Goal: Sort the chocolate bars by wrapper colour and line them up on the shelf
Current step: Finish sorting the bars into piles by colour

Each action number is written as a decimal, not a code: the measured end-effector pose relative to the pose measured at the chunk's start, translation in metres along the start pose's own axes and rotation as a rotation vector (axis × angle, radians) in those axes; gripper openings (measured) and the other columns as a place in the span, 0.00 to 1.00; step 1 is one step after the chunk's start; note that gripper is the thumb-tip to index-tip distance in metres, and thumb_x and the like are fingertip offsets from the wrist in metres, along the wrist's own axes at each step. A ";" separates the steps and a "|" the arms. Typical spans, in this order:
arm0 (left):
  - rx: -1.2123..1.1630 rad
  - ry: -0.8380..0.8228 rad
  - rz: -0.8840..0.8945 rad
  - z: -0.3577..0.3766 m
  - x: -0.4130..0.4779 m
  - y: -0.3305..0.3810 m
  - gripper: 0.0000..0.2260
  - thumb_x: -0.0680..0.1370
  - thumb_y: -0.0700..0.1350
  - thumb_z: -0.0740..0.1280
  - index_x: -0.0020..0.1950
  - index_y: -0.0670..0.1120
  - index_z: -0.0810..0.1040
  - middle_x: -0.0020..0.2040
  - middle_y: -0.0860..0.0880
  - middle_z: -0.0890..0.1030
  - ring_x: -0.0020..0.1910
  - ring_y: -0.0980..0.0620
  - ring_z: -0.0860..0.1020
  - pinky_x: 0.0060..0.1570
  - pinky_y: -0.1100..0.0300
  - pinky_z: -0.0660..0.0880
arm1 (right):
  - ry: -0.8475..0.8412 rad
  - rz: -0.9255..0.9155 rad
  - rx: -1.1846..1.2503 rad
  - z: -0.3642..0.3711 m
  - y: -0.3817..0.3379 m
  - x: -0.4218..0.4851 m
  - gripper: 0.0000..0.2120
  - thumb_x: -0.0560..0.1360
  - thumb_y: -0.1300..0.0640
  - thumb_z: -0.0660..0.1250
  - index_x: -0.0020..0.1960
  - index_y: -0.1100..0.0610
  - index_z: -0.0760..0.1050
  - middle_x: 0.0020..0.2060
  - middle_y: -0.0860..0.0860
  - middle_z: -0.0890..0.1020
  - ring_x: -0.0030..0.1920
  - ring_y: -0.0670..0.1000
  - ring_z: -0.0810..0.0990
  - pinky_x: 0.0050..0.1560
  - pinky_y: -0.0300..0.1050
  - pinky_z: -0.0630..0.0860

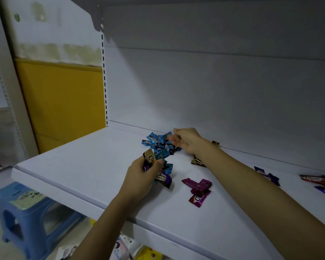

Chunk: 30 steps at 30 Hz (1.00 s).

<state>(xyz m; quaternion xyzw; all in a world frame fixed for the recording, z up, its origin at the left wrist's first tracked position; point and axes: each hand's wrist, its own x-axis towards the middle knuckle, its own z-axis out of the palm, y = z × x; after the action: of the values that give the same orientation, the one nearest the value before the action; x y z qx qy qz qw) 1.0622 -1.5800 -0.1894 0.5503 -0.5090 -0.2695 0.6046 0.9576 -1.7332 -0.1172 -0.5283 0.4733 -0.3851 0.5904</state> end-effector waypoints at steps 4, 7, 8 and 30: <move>-0.068 0.010 -0.021 -0.001 -0.003 0.003 0.04 0.78 0.49 0.67 0.45 0.51 0.78 0.37 0.55 0.84 0.38 0.59 0.82 0.38 0.66 0.77 | -0.076 -0.086 -0.163 0.006 -0.004 -0.008 0.20 0.79 0.51 0.62 0.64 0.65 0.71 0.52 0.59 0.81 0.44 0.54 0.83 0.41 0.44 0.80; -0.198 0.044 -0.018 -0.002 -0.003 0.007 0.02 0.79 0.46 0.66 0.47 0.51 0.78 0.38 0.57 0.85 0.37 0.59 0.83 0.33 0.69 0.75 | -0.465 -0.171 -0.235 -0.002 0.000 -0.030 0.24 0.72 0.40 0.66 0.57 0.58 0.78 0.47 0.53 0.84 0.40 0.48 0.82 0.38 0.40 0.78; -0.228 0.062 -0.017 -0.003 -0.003 0.008 0.02 0.79 0.45 0.65 0.47 0.51 0.78 0.37 0.58 0.84 0.37 0.59 0.83 0.32 0.70 0.74 | -0.560 -0.188 -0.277 -0.005 0.001 -0.036 0.22 0.70 0.40 0.68 0.54 0.56 0.80 0.45 0.51 0.84 0.41 0.46 0.82 0.38 0.39 0.77; -0.163 0.083 0.014 -0.005 -0.001 0.006 0.02 0.79 0.46 0.66 0.48 0.52 0.78 0.44 0.53 0.84 0.43 0.56 0.83 0.40 0.65 0.77 | -0.433 -0.308 -0.436 0.020 0.011 -0.051 0.23 0.72 0.37 0.63 0.59 0.50 0.78 0.50 0.48 0.83 0.46 0.44 0.82 0.44 0.36 0.77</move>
<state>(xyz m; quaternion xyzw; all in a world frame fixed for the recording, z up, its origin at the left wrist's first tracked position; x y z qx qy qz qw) 1.0648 -1.5758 -0.1840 0.5063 -0.4637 -0.2827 0.6699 0.9629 -1.6776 -0.1202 -0.7769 0.3229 -0.2386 0.4851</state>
